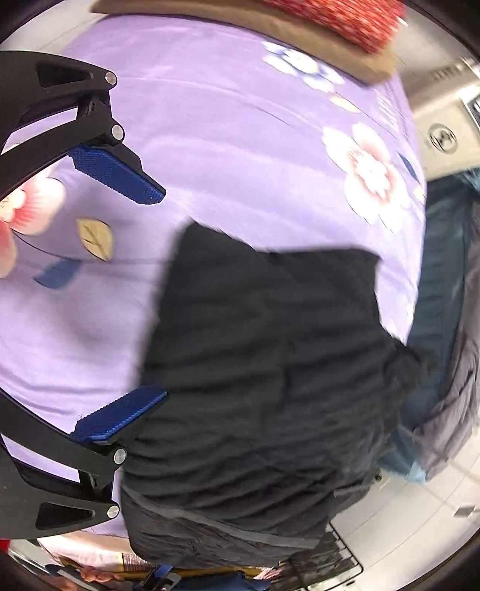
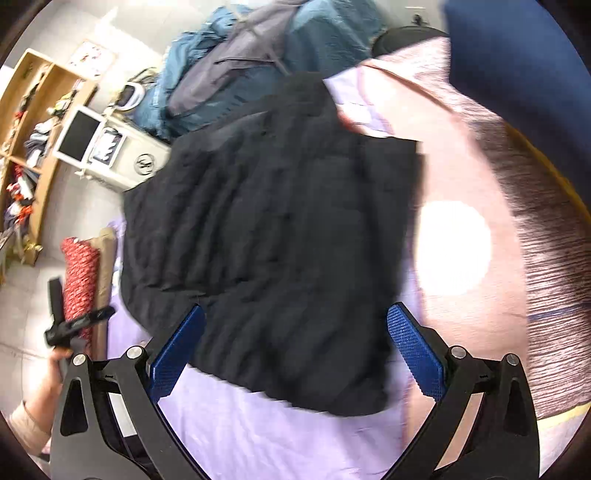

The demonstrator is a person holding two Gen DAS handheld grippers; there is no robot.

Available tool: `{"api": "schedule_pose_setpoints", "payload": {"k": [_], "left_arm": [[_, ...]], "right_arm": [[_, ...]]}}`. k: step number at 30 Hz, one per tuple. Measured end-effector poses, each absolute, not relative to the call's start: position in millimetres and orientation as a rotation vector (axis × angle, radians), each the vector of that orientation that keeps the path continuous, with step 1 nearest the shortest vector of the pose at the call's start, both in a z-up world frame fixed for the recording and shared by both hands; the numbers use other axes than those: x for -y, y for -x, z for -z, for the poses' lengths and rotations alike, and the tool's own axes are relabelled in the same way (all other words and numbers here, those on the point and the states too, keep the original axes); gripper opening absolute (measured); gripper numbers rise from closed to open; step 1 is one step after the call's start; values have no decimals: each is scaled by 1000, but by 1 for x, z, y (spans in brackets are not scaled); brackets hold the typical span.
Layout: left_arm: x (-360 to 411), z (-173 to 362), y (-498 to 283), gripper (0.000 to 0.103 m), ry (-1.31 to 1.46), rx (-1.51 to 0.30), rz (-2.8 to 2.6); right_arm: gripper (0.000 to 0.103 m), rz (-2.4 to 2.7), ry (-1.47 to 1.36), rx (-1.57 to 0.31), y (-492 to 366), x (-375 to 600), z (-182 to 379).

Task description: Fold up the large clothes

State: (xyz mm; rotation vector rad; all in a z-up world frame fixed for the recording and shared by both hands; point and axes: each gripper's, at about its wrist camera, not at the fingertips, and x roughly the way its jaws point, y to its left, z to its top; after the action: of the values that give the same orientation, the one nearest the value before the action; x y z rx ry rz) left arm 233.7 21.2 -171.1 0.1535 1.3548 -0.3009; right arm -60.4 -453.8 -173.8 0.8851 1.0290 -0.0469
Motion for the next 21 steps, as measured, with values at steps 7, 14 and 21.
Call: {"api": "schedule_pose_setpoints", "payload": {"k": [7,14,21], "left_arm": [[-38,172,-197,97,-131,-1367,263],[-39,172,-174,97,-105,-1389,243],[-41,176,-164,97,-92,-1407,243]], "right_arm": [[97,-51,-1018,-1024,68,462,206],[97,-76,-1096,-1010,57,474,230],[88,-47,-928,-1082,38,467,217]]}}
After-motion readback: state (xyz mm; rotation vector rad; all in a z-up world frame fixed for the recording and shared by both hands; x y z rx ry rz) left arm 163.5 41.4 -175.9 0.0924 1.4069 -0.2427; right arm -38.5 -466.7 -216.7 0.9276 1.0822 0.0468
